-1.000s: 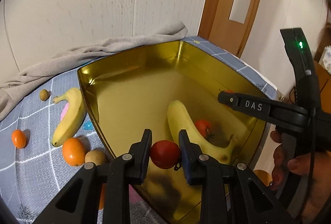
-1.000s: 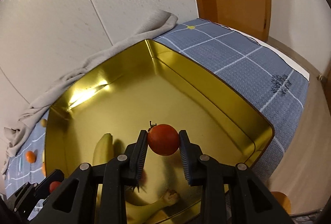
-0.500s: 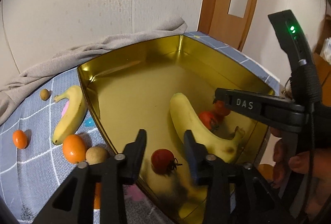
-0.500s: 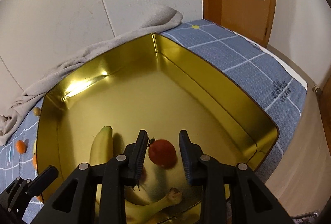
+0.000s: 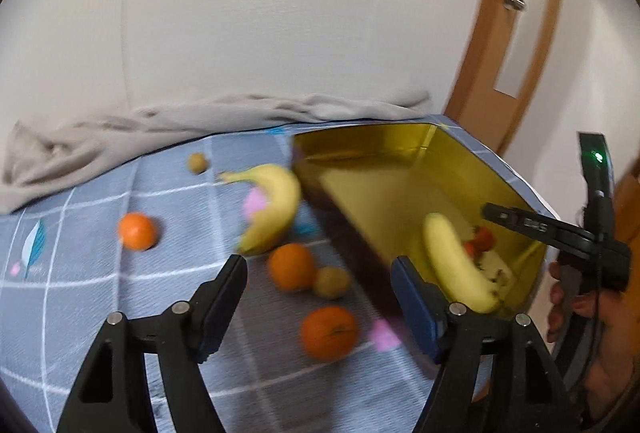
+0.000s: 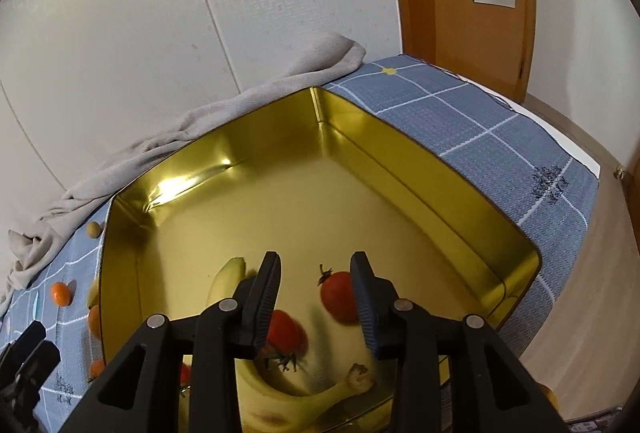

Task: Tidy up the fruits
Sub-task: 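Carry both tomatoes into the gold tray and open both grippers, then grasp a mandarin orange on the sheet with the left gripper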

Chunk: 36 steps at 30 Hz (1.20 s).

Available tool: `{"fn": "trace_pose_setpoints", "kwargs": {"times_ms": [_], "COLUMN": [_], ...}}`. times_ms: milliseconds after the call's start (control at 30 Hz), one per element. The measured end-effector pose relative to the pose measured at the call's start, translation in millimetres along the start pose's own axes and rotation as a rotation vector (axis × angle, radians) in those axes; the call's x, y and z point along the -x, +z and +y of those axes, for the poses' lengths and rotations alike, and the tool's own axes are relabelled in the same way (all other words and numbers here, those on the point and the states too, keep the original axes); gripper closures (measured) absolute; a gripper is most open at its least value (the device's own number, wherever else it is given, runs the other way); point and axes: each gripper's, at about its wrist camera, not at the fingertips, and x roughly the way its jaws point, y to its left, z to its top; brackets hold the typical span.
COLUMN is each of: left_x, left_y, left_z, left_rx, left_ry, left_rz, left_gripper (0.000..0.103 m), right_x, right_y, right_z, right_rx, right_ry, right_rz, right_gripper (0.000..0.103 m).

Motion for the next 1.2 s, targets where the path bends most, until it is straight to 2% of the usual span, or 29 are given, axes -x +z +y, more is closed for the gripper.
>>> {"fn": "trace_pose_setpoints", "kwargs": {"times_ms": [133, 200, 267, 567, 733, 800, 933, 1200], "left_x": [-6, -14, -19, -36, -44, -43, -38, -25], "left_y": [-13, -20, -24, -32, -36, -38, -42, -47], "left_z": [20, 26, 24, -13, -26, -31, -34, -6], "left_rx": [0.065, 0.102, 0.105, -0.055, -0.132, -0.167, -0.204, -0.161], "left_ry": [0.033, 0.049, 0.05, 0.04, 0.027, 0.021, 0.03, 0.068], "left_rz": [0.024, 0.062, 0.085, 0.096, 0.099, 0.095, 0.088, 0.084], "left_gripper": [0.028, 0.027, 0.027, 0.029, 0.049, 0.062, 0.063, 0.063], "right_x": [-3, -4, -4, 2, 7, 11, 16, 27], "right_y": [-5, -7, -8, -9, -10, -11, -12, -19], "right_z": [6, 9, 11, 19, 23, 26, 39, 89], "right_rx": [0.012, 0.022, 0.029, 0.061, 0.071, 0.076, 0.1, 0.216], "right_ry": [0.012, 0.01, 0.013, 0.025, 0.049, 0.076, 0.135, 0.261], "right_rz": [0.021, 0.028, 0.027, 0.005, -0.011, -0.021, -0.039, -0.062], "right_gripper": [0.066, 0.066, 0.066, 0.066, 0.066, 0.066, 0.066, 0.066]}}
